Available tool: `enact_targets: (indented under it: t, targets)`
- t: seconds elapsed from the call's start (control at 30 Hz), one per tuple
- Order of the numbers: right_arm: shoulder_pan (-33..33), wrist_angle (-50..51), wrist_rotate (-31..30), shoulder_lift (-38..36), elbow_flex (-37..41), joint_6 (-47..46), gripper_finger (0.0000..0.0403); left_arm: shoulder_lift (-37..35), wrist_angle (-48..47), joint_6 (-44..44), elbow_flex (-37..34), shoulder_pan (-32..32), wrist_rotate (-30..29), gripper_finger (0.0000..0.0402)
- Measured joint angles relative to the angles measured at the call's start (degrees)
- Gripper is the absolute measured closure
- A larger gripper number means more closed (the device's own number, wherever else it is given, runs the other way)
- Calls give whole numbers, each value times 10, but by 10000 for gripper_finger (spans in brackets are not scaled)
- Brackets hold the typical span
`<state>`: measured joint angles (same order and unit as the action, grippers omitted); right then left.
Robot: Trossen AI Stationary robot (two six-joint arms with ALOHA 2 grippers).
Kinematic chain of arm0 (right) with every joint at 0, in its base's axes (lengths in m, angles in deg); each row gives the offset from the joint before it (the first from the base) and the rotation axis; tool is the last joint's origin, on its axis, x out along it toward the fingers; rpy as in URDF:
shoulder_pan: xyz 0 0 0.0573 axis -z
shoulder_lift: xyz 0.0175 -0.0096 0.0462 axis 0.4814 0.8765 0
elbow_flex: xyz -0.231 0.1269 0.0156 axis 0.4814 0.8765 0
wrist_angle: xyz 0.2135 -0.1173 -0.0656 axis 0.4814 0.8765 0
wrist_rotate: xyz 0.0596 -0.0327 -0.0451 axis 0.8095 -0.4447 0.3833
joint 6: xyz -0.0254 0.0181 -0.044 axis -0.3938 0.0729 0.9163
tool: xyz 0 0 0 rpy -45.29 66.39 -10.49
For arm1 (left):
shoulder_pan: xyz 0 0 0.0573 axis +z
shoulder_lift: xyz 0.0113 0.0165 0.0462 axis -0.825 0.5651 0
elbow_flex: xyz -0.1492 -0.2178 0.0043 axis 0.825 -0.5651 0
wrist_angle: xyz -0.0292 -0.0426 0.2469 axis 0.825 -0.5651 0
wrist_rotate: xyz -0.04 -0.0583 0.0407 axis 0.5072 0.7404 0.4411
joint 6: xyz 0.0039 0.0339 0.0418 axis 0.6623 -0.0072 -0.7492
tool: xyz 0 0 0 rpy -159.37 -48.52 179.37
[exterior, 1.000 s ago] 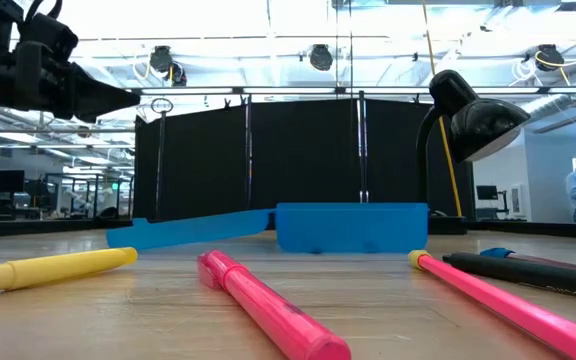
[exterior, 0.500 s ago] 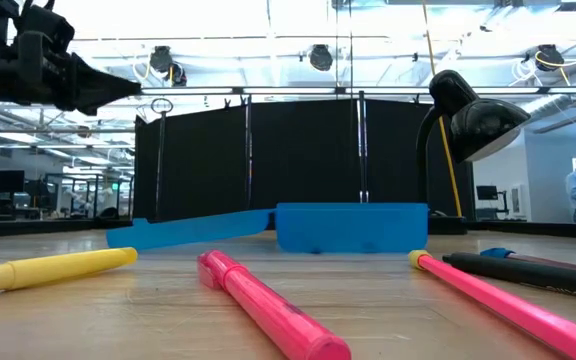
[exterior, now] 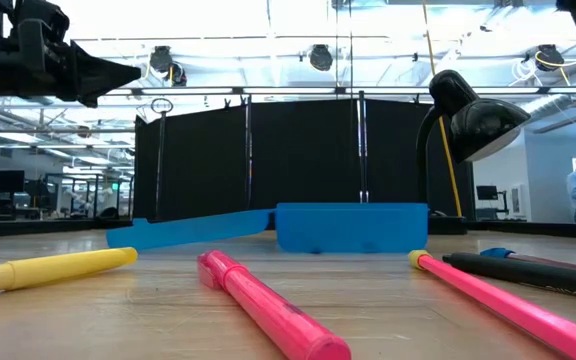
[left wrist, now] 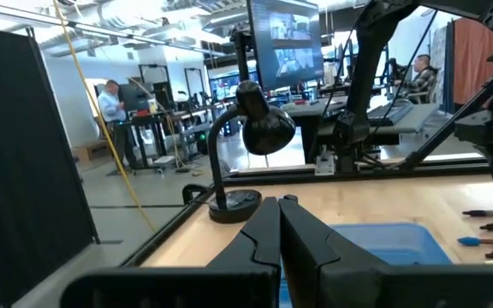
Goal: Pick & place school supplies into a supply box
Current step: Put the right transparent pen into the blue supply box
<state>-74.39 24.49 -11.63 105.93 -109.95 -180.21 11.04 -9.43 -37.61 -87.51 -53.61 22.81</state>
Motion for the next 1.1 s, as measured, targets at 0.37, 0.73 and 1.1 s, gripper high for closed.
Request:
enact_targets:
  t: [0.37,0.73,1.1]
  targets:
    - [2,-5,13,0,0,-25,232,0,-6,2,0,0,0,396]
    - [1,-120,13,0,92,-27,242,0,-6,2,0,0,0,396]
    - [-17,-207,36,-3,148,-25,244,0,-6,5,0,0,0,396]
